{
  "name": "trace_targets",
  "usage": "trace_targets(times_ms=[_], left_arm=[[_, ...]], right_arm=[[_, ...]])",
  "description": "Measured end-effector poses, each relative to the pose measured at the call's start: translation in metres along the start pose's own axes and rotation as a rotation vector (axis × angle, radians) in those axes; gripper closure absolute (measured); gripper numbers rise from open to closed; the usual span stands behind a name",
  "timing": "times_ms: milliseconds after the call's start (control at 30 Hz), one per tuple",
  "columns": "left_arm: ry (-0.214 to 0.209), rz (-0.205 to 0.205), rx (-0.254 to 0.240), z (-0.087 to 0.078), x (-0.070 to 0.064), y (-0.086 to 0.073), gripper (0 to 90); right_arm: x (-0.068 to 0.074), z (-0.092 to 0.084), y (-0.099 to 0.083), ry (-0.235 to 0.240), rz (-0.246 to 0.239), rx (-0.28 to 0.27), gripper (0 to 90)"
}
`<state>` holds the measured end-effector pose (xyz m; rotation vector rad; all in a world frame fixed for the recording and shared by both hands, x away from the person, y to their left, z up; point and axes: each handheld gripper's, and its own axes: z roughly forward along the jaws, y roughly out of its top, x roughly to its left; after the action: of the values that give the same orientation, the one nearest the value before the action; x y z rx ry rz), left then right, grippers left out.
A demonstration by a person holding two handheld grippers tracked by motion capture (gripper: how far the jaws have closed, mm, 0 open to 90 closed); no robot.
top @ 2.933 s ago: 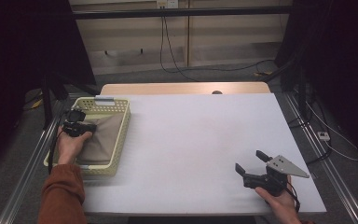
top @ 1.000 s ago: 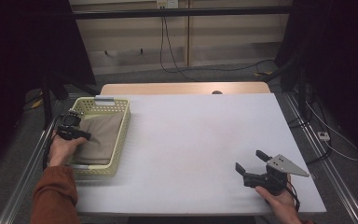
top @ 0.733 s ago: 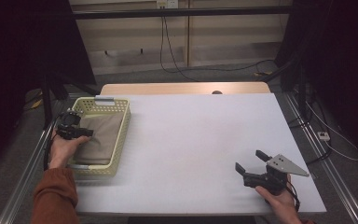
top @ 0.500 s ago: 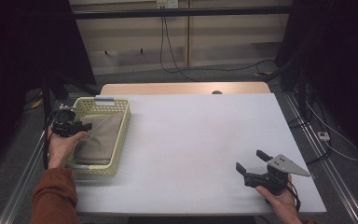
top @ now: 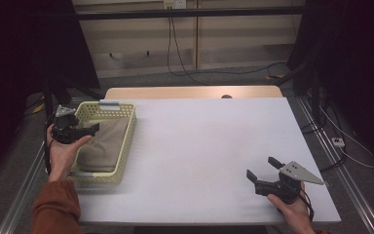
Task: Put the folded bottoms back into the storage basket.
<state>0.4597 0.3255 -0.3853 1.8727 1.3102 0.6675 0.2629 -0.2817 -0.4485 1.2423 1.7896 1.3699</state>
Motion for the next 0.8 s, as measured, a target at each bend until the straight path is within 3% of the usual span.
trace_targets(times_ms=[233,500,800], left_arm=[[-0.011,0.006,-0.037,-0.008,0.000,0.001,5.1],[-0.031,-0.006,-0.095,-0.026,0.000,0.001,5.0],[-0.019,-0.012,-0.102,-0.040,-0.001,-0.005,6.1]], right_arm=[[0.000,0.000,0.000,-0.010,-0.001,-0.004,6.4],[0.000,-0.001,0.000,-0.011,-0.002,-0.006,6.4],[0.000,0.000,0.000,-0.011,-0.002,-0.006,6.4]])
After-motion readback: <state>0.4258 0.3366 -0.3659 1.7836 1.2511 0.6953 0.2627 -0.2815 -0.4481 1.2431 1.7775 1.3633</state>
